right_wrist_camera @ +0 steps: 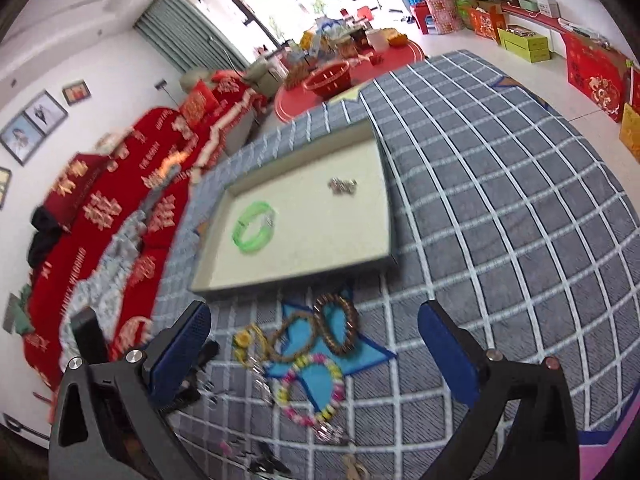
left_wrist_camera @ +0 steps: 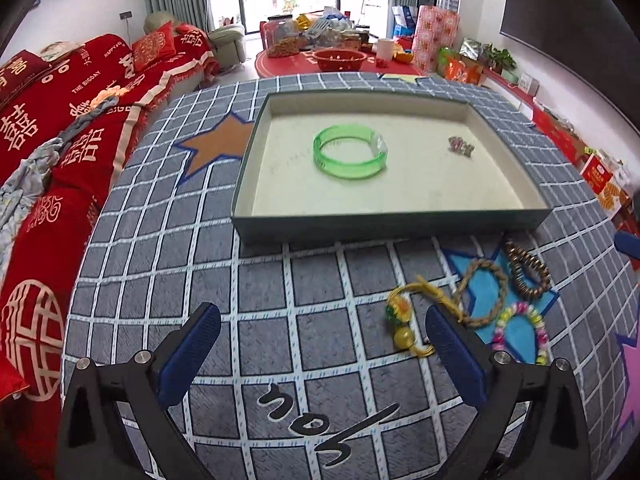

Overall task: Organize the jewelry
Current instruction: 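Grasp the yellow-cord pendant with the left tool while the right tool grasps the brown coiled bracelet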

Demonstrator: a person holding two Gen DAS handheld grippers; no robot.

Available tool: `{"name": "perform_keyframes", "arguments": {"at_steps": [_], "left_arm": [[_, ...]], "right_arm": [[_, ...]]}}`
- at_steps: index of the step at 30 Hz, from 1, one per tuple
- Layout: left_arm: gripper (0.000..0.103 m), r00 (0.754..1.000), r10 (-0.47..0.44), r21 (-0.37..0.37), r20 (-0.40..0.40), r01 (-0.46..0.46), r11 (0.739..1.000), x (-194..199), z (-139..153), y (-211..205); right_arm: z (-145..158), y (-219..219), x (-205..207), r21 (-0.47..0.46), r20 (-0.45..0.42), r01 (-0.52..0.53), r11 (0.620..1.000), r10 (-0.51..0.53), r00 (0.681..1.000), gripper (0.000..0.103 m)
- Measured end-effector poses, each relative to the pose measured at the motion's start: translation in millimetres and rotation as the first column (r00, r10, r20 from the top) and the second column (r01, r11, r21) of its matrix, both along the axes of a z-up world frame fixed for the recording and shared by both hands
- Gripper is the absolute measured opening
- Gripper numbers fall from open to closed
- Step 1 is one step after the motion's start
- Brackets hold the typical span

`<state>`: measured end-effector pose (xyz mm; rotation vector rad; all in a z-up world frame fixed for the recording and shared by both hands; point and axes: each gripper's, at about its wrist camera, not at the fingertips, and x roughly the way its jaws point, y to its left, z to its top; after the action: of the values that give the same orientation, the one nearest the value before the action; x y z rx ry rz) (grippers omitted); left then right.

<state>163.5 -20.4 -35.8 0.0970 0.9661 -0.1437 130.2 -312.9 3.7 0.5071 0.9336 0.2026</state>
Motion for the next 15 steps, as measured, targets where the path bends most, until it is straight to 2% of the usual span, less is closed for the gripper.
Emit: {"name": "perform_keyframes", "arguments": {"at_steps": [8, 15], "left_arm": [[0.103, 0.998, 0.024, -0.029, -0.055, -0.025, 0.999, 5, -12, 4], [0.103, 0.996, 0.027, -0.03, -0.087, -0.03, 0.999, 10, -21, -5]], "right_arm": [[-38, 3, -8, -0.12, -0.127, 0.007, 0.993, -0.022, 0.992, 0.103], [-49, 7, -1, -0.206, -0.149, 0.01, 0.979, -0.042, 0.988, 0.103]]}}
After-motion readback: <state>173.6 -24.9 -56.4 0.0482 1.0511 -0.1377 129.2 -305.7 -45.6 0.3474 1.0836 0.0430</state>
